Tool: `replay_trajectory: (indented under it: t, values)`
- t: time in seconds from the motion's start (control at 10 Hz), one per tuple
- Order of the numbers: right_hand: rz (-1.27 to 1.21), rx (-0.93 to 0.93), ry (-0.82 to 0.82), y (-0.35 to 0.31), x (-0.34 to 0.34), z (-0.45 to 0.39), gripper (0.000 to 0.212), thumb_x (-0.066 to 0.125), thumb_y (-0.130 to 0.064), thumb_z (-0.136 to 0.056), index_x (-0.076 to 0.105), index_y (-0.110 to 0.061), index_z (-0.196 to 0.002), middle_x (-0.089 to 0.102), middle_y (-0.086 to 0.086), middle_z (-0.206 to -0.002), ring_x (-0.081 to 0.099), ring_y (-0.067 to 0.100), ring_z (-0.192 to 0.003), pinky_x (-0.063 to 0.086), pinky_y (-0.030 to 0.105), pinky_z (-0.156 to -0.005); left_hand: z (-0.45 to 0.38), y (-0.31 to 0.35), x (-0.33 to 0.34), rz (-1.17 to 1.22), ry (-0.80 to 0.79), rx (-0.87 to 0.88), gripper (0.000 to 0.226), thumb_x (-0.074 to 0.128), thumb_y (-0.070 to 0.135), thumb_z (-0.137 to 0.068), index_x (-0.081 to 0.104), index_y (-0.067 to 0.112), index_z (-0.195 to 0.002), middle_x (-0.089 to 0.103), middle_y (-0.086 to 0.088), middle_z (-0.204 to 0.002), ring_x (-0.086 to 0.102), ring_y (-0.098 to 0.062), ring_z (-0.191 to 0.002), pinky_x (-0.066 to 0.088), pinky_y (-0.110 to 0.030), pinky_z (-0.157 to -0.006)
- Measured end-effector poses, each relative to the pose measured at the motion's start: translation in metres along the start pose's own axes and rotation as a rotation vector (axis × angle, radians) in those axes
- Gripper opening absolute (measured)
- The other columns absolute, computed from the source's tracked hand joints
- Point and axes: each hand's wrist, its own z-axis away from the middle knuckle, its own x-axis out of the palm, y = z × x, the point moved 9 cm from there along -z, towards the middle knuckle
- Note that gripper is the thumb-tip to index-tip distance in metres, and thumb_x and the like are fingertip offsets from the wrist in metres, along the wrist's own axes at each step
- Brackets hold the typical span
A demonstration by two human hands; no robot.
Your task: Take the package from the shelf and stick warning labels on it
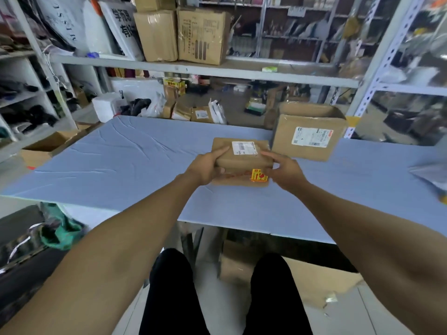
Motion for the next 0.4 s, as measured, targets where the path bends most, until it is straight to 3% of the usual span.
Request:
replay_trajectory:
  t: [0.1, 0.2, 0.3, 0.4]
  values:
    - [0.005, 0.049, 0.052, 0.020, -0.017, 0.024, 0.054, 0.069, -0.020, -0.084, 0.057, -0.033, -0.135, 0.062, 0.005, -0.135, 0.066, 0.028, -0.101, 0.054, 0.039, -0.088, 0.007, 0.019, 0.026, 0.023, -0.013, 0.028, 0.070, 0.061, 0.014, -0.094, 0.028, 0.038, -0.151, 0.045, -0.014, -0.148, 0.049, -0.037, -0.128, 0.038, -0.027, -0.097]
    - [0.038, 0.113, -0.049, 0.037, -0.007, 0.037, 0.064, 0.068, -0.020, -0.086, 0.044, -0.033, -0.144, 0.055, 0.006, -0.140, 0.061, 0.033, -0.112, 0.053, 0.042, -0.092, 0.011, 0.022, 0.045, -0.002, -0.048, 0.020, 0.070, 0.059, 0.013, -0.095, 0.027, 0.037, -0.152, 0.044, -0.014, -0.149, 0.048, -0.036, -0.129, 0.038, -0.028, -0.100]
    - [0.064, 0.106, -0.265, 0.036, 0.013, 0.045, 0.085, 0.069, -0.017, -0.087, 0.019, -0.033, -0.155, 0.044, 0.002, -0.133, 0.054, 0.029, -0.111, 0.047, 0.034, -0.085, 0.017, 0.030, 0.044, -0.053, -0.129, -0.010, 0.074, 0.060, 0.019, -0.093, 0.020, 0.040, -0.153, 0.036, -0.015, -0.155, 0.043, -0.038, -0.135, 0.035, -0.034, -0.108]
    - [0.167, 0.075, -0.230, 0.023, -0.001, 0.032, 0.085, 0.069, -0.023, -0.085, 0.020, -0.033, -0.154, 0.039, 0.015, -0.147, 0.041, 0.039, -0.131, 0.044, 0.041, -0.099, 0.015, 0.041, 0.032, -0.141, -0.190, -0.018, 0.086, 0.068, 0.031, -0.088, 0.014, 0.035, -0.155, 0.035, -0.015, -0.155, 0.041, -0.036, -0.137, 0.037, -0.037, -0.110]
